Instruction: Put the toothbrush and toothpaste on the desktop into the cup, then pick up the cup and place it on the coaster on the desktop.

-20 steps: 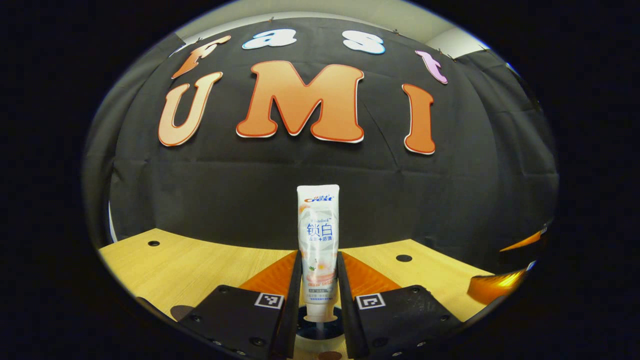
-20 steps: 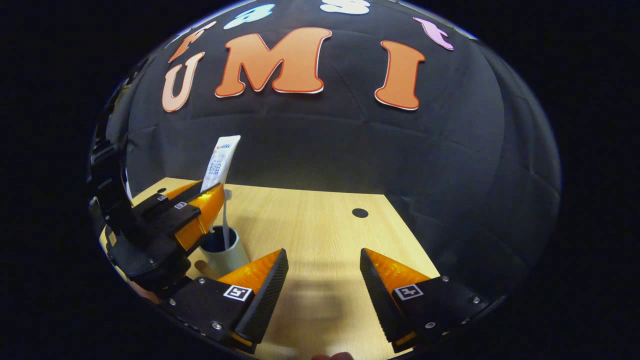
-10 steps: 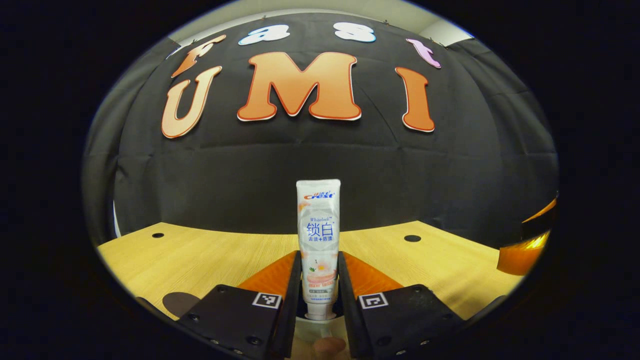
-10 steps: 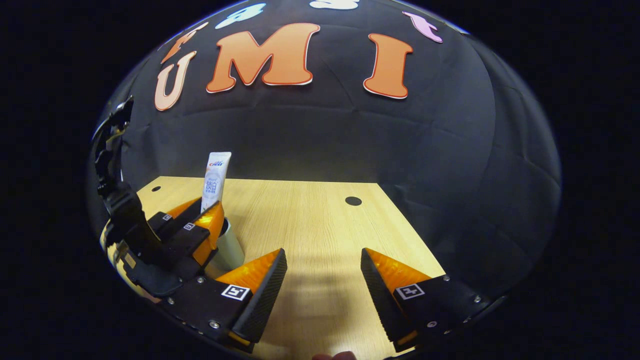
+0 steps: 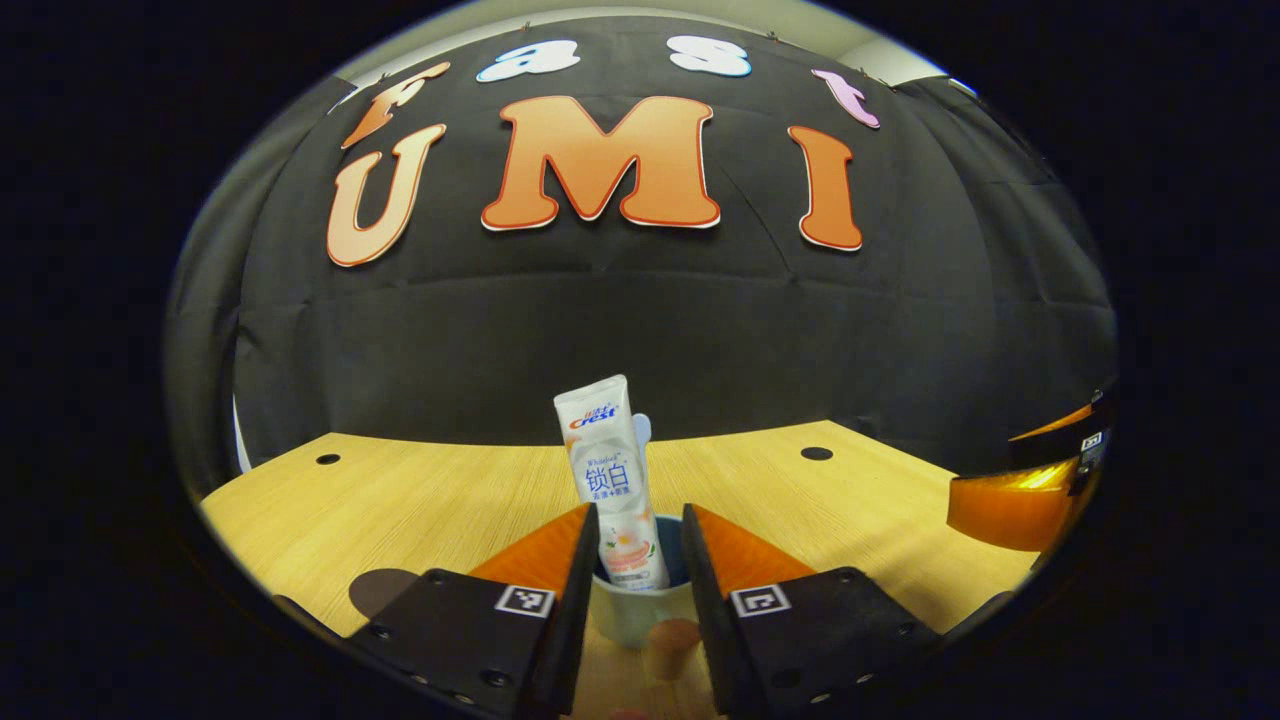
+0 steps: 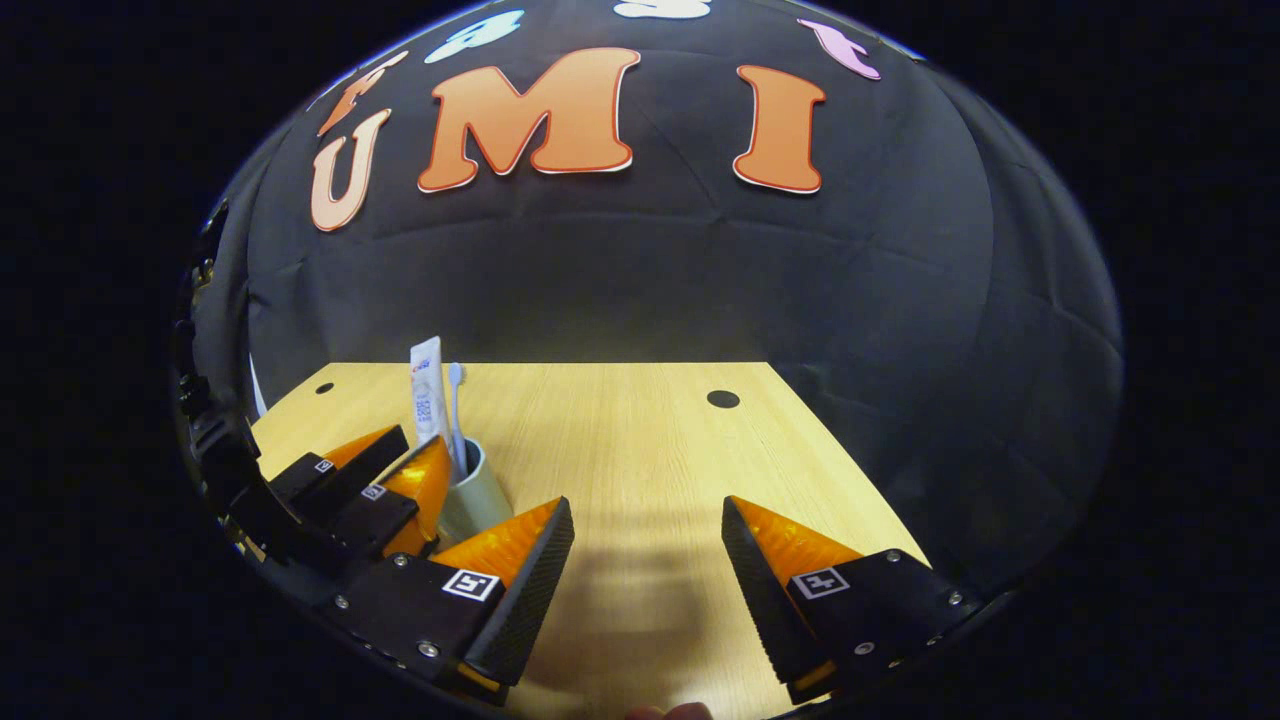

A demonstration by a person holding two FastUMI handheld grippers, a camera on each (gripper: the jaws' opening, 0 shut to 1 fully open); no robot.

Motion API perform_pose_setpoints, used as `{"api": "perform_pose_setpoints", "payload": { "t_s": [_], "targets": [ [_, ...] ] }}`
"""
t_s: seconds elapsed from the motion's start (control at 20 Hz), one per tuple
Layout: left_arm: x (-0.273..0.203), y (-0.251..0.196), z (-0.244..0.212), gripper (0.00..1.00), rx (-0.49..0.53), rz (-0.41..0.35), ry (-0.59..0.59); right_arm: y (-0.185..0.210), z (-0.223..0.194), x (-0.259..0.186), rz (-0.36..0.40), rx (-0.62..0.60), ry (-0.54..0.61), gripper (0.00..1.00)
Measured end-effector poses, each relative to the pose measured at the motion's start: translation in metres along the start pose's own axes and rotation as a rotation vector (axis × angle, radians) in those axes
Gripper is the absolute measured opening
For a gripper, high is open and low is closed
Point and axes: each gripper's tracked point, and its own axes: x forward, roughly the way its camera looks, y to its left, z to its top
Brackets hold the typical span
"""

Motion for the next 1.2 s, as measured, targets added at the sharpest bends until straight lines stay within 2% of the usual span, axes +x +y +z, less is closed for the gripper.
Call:
{"api": "perform_pose_setpoints", "payload": {
  "t_s": [0.05, 0.25, 0.45, 0.6, 0.7, 1.0, 1.2],
  "targets": [
    [-0.008, 0.005, 0.004, 0.63, -0.004, -0.002, 0.002, 0.005, 0.004, -0.002, 0.007, 0.0, -0.005, 0.91],
    [-0.032, 0.031, 0.024, 0.89, 0.006, 0.007, 0.025, 0.03, 0.021, -0.01, 0.043, 0.013, -0.013, 0.9],
    [-0.062, 0.075, 0.06, 0.93, 0.002, 0.041, 0.033, 0.064, 0.033, -0.018, 0.086, 0.013, 0.008, 0.9],
    [-0.081, 0.119, 0.082, 0.99, 0.001, 0.093, 0.033, 0.086, 0.044, -0.022, 0.099, 0.01, 0.029, 0.9],
    [-0.091, 0.147, 0.094, 0.99, -0.004, 0.128, 0.037, 0.103, 0.045, -0.017, 0.109, 0.001, 0.06, 0.9],
    [-0.12, 0.219, 0.114, 0.99, 0.012, 0.217, 0.026, 0.144, 0.03, -0.001, 0.13, -0.043, 0.203, 0.91],
    [-0.132, 0.254, 0.113, 0.99, -0.002, 0.277, 0.031, 0.16, 0.005, 0.016, 0.123, -0.07, 0.343, 0.9]
  ]
}}
